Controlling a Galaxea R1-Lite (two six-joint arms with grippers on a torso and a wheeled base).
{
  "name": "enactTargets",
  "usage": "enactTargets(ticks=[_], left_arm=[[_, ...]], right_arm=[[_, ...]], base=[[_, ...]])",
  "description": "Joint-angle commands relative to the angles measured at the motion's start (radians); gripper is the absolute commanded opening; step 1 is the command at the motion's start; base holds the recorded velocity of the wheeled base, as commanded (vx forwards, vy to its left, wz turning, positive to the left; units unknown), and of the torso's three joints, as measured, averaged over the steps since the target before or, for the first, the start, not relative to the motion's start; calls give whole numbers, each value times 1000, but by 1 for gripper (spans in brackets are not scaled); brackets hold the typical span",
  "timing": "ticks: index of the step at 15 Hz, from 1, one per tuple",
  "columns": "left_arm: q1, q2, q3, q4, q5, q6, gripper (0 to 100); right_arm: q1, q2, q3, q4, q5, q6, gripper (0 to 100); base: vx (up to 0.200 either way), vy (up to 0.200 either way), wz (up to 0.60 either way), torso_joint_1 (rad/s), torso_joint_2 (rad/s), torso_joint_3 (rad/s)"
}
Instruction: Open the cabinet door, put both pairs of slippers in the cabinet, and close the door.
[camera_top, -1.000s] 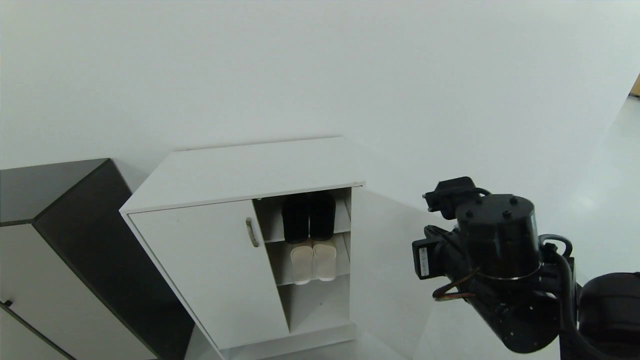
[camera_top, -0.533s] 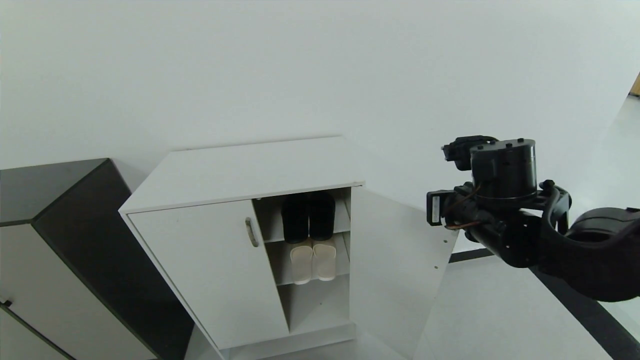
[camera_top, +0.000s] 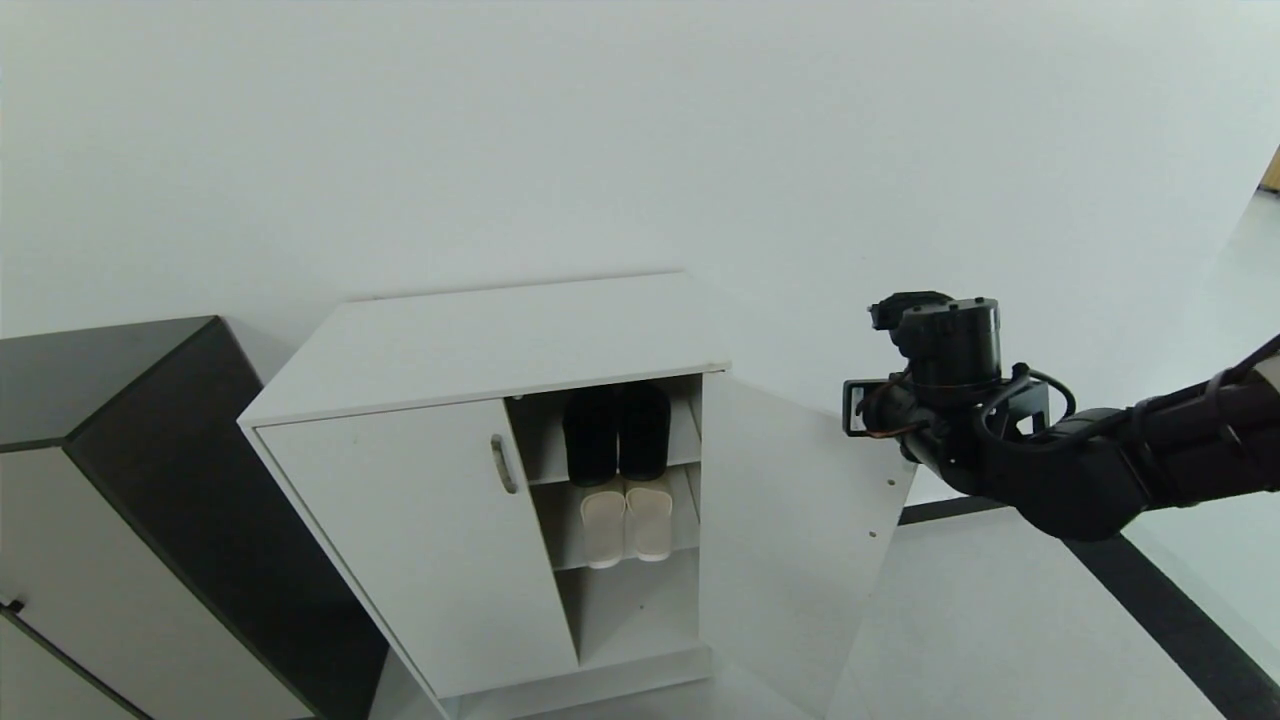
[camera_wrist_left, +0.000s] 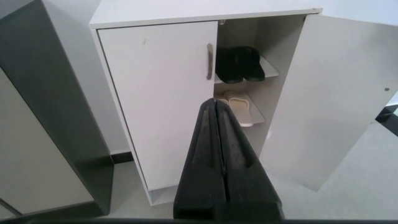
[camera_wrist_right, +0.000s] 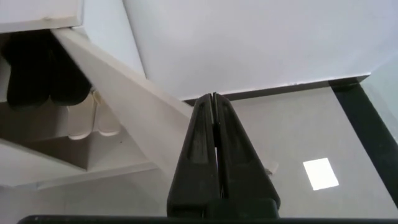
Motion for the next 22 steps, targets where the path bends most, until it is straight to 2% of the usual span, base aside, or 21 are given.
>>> enactTargets(ticks=[1,5,18,22], left_arm=[[0,0,0,0,-1,0,0],[0,0,0,0,-1,1,0],[0,0,0,0,-1,1,0],[0,0,0,0,0,0,0]], right_arm=[[-30,63,-10,-22,1,1,0],[-55,95,-7,-56,33,12,0],[-39,104,2,-54,33,12,0],[16,74,45,-54,33,13,0]], base=[[0,0,0,0,0,0],[0,0,0,0,0,0],[0,0,0,0,0,0],[0,0,0,0,0,0]])
